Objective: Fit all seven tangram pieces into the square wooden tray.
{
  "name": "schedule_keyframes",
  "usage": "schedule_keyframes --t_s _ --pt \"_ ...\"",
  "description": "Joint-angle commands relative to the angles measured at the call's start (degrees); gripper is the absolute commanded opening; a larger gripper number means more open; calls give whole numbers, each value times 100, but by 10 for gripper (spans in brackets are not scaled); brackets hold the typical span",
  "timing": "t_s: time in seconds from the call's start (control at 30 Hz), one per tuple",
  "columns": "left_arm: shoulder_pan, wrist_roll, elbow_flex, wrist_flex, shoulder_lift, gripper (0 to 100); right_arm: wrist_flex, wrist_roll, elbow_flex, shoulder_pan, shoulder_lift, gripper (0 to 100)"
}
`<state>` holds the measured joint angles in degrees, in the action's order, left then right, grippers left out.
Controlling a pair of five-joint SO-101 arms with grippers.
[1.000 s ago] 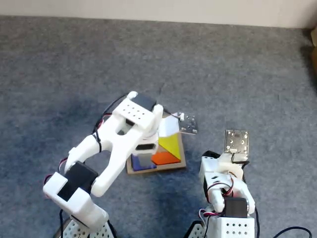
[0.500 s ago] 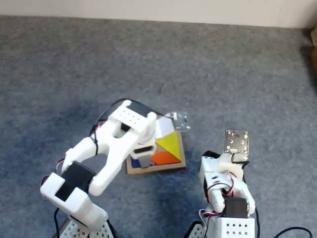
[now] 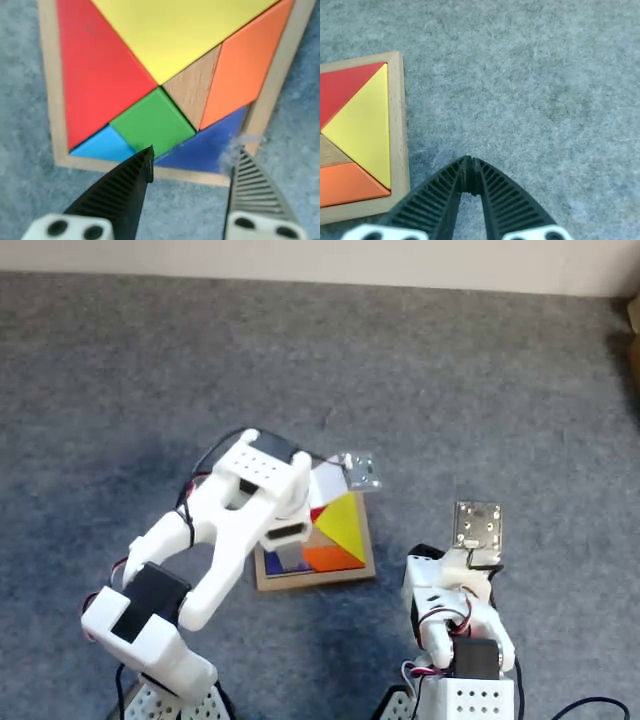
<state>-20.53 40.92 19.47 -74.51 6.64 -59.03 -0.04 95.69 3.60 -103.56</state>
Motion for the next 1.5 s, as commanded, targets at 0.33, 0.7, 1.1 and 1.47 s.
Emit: schedule_keyframes --t_s 0.33,0.7,1.1,1.47 --pt "-75 -431 84 -387 -1604 133 163 -44 822 -268 -48 12" --pt "295 -1530 2079 879 -3688 5 163 -35 822 -277 -48 12" --pt "1332 -2919 4101 2110 -6079 5 163 -35 822 -268 -48 12" --pt "2000 -3349 5719 2708 -8066 5 136 -35 822 -259 -48 12"
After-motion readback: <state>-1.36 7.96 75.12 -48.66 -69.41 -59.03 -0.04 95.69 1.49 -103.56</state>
